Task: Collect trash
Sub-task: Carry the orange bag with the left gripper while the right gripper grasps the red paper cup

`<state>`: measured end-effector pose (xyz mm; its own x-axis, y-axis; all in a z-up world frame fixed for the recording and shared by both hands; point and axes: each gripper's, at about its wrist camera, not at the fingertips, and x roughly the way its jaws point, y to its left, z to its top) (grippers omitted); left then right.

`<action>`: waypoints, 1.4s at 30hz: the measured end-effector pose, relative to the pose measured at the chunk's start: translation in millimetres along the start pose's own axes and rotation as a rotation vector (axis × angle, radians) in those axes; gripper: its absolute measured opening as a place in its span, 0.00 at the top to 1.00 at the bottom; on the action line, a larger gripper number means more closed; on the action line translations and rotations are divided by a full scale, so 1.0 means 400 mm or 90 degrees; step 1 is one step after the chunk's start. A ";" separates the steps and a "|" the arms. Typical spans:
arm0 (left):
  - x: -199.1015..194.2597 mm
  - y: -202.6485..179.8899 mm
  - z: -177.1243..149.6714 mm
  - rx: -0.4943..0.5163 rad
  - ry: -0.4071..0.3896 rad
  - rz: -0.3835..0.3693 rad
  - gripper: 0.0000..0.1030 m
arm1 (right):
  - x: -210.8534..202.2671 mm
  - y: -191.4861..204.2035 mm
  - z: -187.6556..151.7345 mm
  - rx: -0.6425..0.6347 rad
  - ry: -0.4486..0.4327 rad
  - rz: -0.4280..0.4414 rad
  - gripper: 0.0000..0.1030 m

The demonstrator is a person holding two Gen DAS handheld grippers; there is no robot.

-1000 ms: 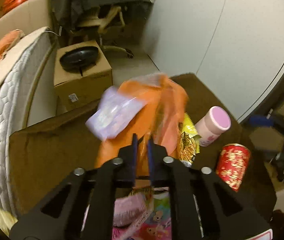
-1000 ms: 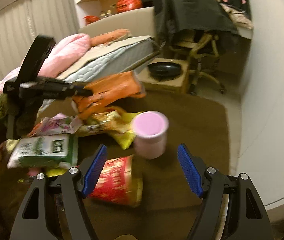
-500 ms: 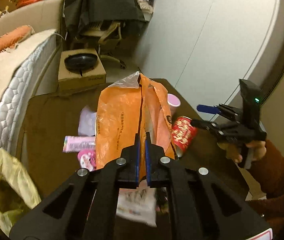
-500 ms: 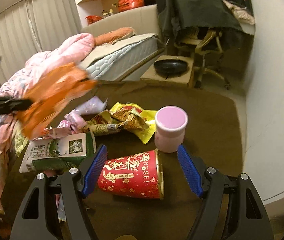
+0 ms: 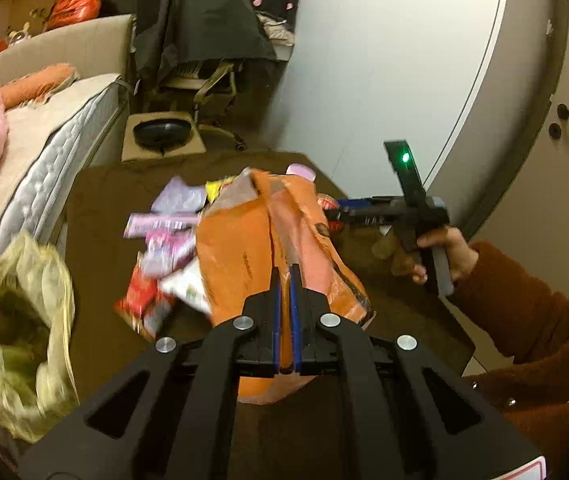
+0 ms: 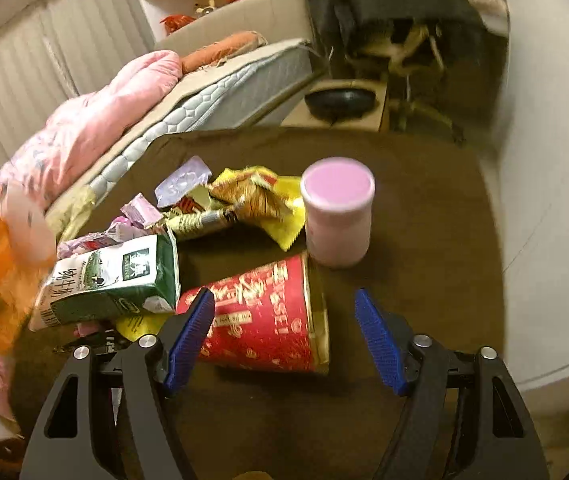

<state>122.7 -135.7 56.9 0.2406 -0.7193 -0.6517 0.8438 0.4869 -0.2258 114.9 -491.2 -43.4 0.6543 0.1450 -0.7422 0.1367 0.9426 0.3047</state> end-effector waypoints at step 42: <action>-0.184 0.091 -0.155 -0.167 -0.129 0.192 0.98 | -0.358 0.459 -0.029 -0.248 -0.171 -0.014 0.96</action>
<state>106.0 -34.3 51.8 0.5687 -0.5952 -0.5677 0.5774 0.7804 -0.2398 37.6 -335.3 112.0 0.8303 0.0890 -0.5502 -0.1032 0.9946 0.0052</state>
